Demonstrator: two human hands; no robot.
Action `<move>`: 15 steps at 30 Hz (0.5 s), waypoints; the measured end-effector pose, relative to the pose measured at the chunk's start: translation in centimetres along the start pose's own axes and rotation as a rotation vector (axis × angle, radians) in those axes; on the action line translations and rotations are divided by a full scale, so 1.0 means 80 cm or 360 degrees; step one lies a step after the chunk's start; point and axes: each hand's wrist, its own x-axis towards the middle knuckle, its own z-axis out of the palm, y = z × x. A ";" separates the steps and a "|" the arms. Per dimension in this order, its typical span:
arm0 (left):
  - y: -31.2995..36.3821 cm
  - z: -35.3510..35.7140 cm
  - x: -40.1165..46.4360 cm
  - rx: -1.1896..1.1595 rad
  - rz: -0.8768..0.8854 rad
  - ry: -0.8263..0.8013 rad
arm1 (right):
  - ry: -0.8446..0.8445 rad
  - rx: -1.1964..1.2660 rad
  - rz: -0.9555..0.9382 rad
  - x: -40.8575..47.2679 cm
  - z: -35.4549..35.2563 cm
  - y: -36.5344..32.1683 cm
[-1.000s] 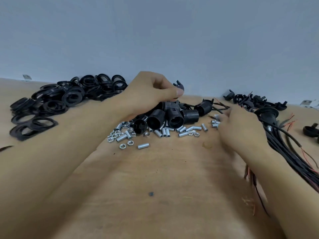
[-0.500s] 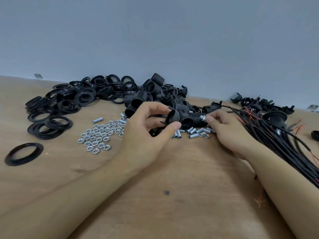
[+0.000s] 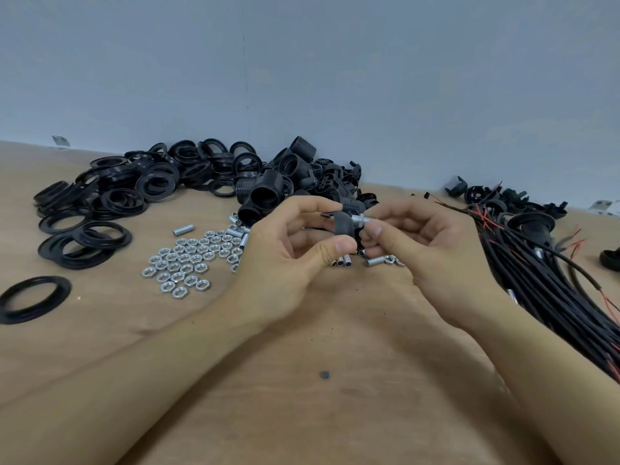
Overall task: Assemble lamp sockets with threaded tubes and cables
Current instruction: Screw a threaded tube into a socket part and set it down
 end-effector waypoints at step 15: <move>-0.006 -0.008 0.004 -0.0065 -0.0074 -0.0003 | -0.0079 -0.0050 -0.0001 -0.002 -0.003 -0.002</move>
